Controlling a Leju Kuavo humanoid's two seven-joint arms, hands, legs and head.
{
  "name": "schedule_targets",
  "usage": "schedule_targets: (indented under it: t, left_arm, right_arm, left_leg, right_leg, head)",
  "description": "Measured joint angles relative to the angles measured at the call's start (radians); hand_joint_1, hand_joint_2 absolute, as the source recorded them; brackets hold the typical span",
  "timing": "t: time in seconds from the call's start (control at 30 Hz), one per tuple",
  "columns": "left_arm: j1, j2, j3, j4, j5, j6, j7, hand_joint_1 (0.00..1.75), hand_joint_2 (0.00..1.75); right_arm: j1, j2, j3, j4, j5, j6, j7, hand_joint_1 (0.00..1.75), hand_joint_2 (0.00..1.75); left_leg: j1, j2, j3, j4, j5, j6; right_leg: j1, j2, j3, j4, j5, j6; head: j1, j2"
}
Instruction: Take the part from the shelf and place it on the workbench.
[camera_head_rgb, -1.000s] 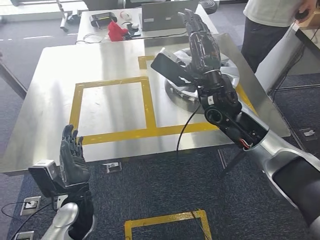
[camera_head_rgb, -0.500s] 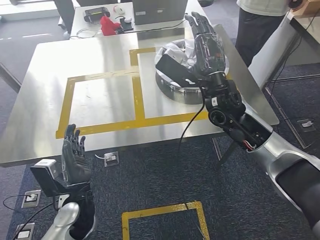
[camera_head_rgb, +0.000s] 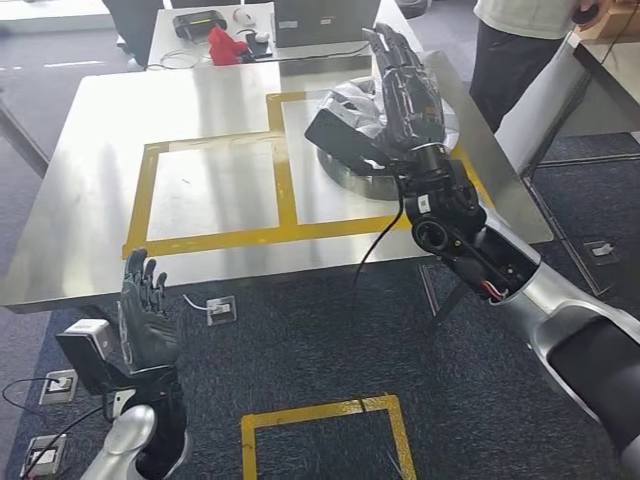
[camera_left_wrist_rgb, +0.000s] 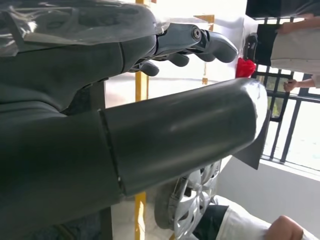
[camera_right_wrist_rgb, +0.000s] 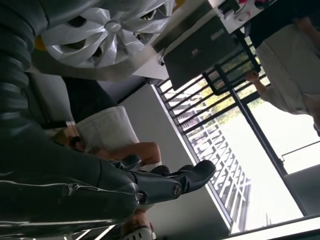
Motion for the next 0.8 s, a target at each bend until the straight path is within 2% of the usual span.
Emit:
schedule_targets:
  t: [0.07, 0.1, 0.13, 0.17, 0.2, 0.23, 0.27, 0.3, 0.33, 0.4, 0.43, 0.47, 0.5, 0.57, 0.6, 0.63, 0.67, 0.7, 0.73, 0.77, 0.8]
  left_arm:
    - [0.001, 0.0, 0.0, 0.0, 0.0, 0.0, 0.0, 0.0, 0.0]
    - [0.002, 0.0, 0.0, 0.0, 0.0, 0.0, 0.0, 0.0, 0.0]
    - [0.003, 0.0, 0.0, 0.0, 0.0, 0.0, 0.0, 0.0, 0.0]
    - [0.003, 0.0, 0.0, 0.0, 0.001, 0.0, 0.0, 0.0, 0.0]
    - [0.003, 0.0, 0.0, 0.0, 0.001, 0.0, 0.0, 0.0, 0.0]
    - [0.003, 0.0, 0.0, 0.0, 0.001, 0.0, 0.0, 0.0, 0.0]
    - [0.002, 0.0, 0.0, 0.0, 0.001, 0.0, 0.0, 0.0, 0.0]
    - [0.002, 0.0, 0.0, 0.0, 0.001, 0.0, 0.0, 0.0, 0.0]
    - [0.002, 0.0, 0.0, 0.0, 0.0, 0.0, 0.0, 0.0, 0.0]
    - [0.003, 0.001, 0.0, 0.0, 0.0, 0.0, 0.0, 0.0, 0.0]
    - [0.003, 0.002, 0.0, 0.0, 0.001, 0.0, 0.0, 0.0, 0.0]
    - [0.003, 0.003, 0.0, 0.0, 0.001, 0.0, 0.0, 0.0, 0.0]
    - [0.002, 0.003, 0.0, 0.0, 0.001, 0.0, 0.0, 0.0, 0.0]
    - [0.001, 0.004, 0.0, 0.0, 0.002, 0.0, 0.0, 0.0, 0.0]
    - [0.001, 0.004, 0.0, 0.0, 0.003, 0.0, 0.0, 0.0, 0.0]
    - [0.002, 0.005, 0.0, 0.0, 0.003, 0.0, 0.0, 0.0, 0.0]
    - [0.001, 0.006, 0.0, 0.0, 0.003, 0.0, 0.0, 0.0, 0.0]
    - [0.001, 0.006, 0.0, 0.0, 0.003, 0.0, 0.0, 0.0, 0.0]
    - [0.0, 0.006, 0.0, 0.0, 0.003, 0.0, 0.0, 0.0, 0.0]
    - [-0.002, 0.006, 0.0, 0.0, 0.003, 0.0, 0.0, 0.0, 0.0]
    - [-0.003, 0.006, 0.0, 0.0, 0.003, 0.0, 0.0, 0.0, 0.0]
  right_arm:
    - [0.002, -0.001, 0.0, 0.0, 0.0, 0.0, 0.001, 0.0, 1.75]
    - [0.003, -0.002, 0.001, 0.0, 0.0, 0.0, 0.002, 0.0, 1.75]
    - [0.004, -0.002, 0.001, 0.0, 0.0, 0.0, 0.002, 0.0, 1.75]
    - [0.005, -0.002, 0.001, 0.0, 0.0, 0.0, 0.002, 0.0, 1.75]
    - [0.004, -0.002, 0.001, 0.0, 0.0, 0.0, 0.002, 0.0, 1.75]
    - [0.004, -0.002, 0.0, 0.0, 0.0, 0.0, 0.002, 0.0, 1.75]
    - [0.004, -0.002, 0.0, -0.001, 0.0, 0.0, 0.002, 0.0, 1.75]
    - [0.004, -0.002, -0.001, -0.002, 0.0, 0.0, 0.002, 0.0, 1.75]
    - [0.004, -0.002, -0.001, -0.002, 0.0, -0.001, 0.001, 0.0, 1.75]
    - [0.004, -0.002, -0.001, -0.003, 0.0, -0.001, 0.001, 0.0, 1.75]
    - [0.003, -0.002, -0.001, -0.003, 0.0, -0.001, 0.001, 0.0, 1.75]
    - [0.002, -0.002, 0.0, -0.003, 0.0, -0.002, 0.0, 0.0, 1.75]
    - [0.001, -0.002, 0.0, -0.003, 0.0, -0.003, -0.001, 0.0, 1.75]
    - [0.0, -0.002, 0.001, -0.003, 0.0, -0.006, -0.002, 0.0, 1.75]
    - [0.0, -0.002, 0.002, -0.003, -0.001, -0.007, -0.002, 0.0, 1.75]
    - [0.0, -0.002, 0.002, -0.003, -0.002, -0.007, -0.003, 0.0, 1.75]
    - [0.001, -0.002, 0.003, -0.003, -0.003, -0.008, -0.003, 0.0, 1.75]
    - [0.0, -0.002, 0.003, -0.003, -0.003, -0.008, -0.004, 0.0, 1.75]
    - [0.0, -0.002, 0.004, -0.003, -0.003, -0.009, -0.004, 0.0, 1.75]
    - [0.0, -0.002, 0.003, -0.003, -0.003, -0.01, -0.004, 0.0, 1.75]
    - [-0.001, -0.002, 0.002, -0.003, -0.003, -0.011, -0.005, 0.0, 1.75]
  left_leg:
    - [0.0, 0.0, -0.018, 0.001, 0.013, 0.004]
    - [0.0, 0.0, -0.028, 0.003, 0.02, 0.003]
    - [0.001, 0.0, -0.039, 0.007, 0.026, 0.001]
    - [0.002, 0.0, -0.051, 0.012, 0.031, -0.001]
    - [0.003, 0.0, -0.062, 0.019, 0.036, -0.005]
    - [0.004, 0.0, -0.072, 0.025, 0.04, -0.01]
    - [0.004, -0.001, -0.081, 0.032, 0.045, -0.015]
    - [0.003, -0.001, -0.087, 0.035, 0.051, -0.021]
    - [0.002, -0.002, -0.091, 0.036, 0.059, -0.026]
    - [0.001, -0.003, -0.097, 0.035, 0.072, -0.036]
    - [0.001, -0.003, -0.104, 0.044, 0.06, -0.041]
    - [0.001, -0.004, -0.115, 0.07, 0.03, -0.047]
    - [0.003, -0.004, -0.131, 0.116, -0.017, -0.052]
    - [0.005, -0.004, -0.165, 0.256, -0.117, -0.06]
    - [0.006, -0.004, -0.173, 0.316, -0.14, -0.062]
    - [0.006, -0.004, -0.168, 0.349, -0.139, -0.061]
    - [0.006, -0.004, -0.147, 0.346, -0.119, -0.058]
    - [0.005, -0.005, -0.107, 0.303, -0.089, -0.053]
    - [0.003, -0.005, -0.055, 0.233, -0.07, -0.045]
    - [0.0, -0.006, -0.001, 0.15, -0.067, -0.037]
    - [-0.003, -0.008, 0.041, 0.085, -0.07, -0.031]
  right_leg:
    - [-0.001, 0.0, -0.043, 0.138, -0.079, 0.008]
    - [-0.002, 0.0, -0.053, 0.186, -0.094, 0.011]
    - [-0.004, -0.001, -0.048, 0.2, -0.087, 0.014]
    - [-0.006, -0.001, -0.024, 0.175, -0.062, 0.016]
    - [-0.008, -0.001, 0.017, 0.115, -0.029, 0.019]
    - [-0.009, -0.001, 0.063, 0.042, -0.009, 0.021]
    - [-0.008, 0.0, 0.101, -0.024, 0.002, 0.019]
    - [-0.006, 0.002, 0.124, -0.067, 0.003, 0.016]
    - [-0.003, 0.004, 0.13, -0.085, -0.001, 0.01]
    - [-0.003, 0.004, 0.12, -0.087, 0.011, -0.009]
    - [-0.005, 0.002, 0.112, -0.088, 0.019, -0.02]
    - [-0.007, -0.001, 0.102, -0.089, 0.029, -0.032]
    - [-0.009, -0.003, 0.09, -0.091, 0.04, -0.041]
    - [-0.006, -0.005, 0.062, -0.09, 0.062, -0.049]
    - [-0.005, -0.005, 0.047, -0.089, 0.073, -0.049]
    - [-0.004, -0.005, 0.033, -0.089, 0.084, -0.048]
    - [-0.003, -0.005, 0.02, -0.089, 0.094, -0.047]
    - [-0.002, -0.004, 0.009, -0.089, 0.104, -0.046]
    - [-0.002, -0.004, 0.0, -0.089, 0.113, -0.044]
    - [-0.001, -0.003, -0.007, -0.088, 0.122, -0.04]
    - [-0.001, -0.004, -0.012, -0.091, 0.132, -0.034]
  head:
    - [0.011, 0.0]
    - [0.014, 0.0]
    - [0.017, 0.0]
    - [0.019, 0.0]
    - [0.022, 0.0]
    - [0.025, 0.0]
    - [0.028, 0.0]
    - [0.03, 0.0]
    - [0.03, 0.0]
    - [0.025, 0.0]
    - [0.021, 0.0]
    - [0.014, 0.0]
    - [0.007, 0.0]
    - [-0.007, 0.0]
    - [-0.01, 0.0]
    - [-0.012, 0.0]
    - [-0.013, 0.0]
    - [-0.014, 0.0]
    - [-0.015, 0.0]
    - [-0.015, 0.0]
    - [-0.013, 0.0]
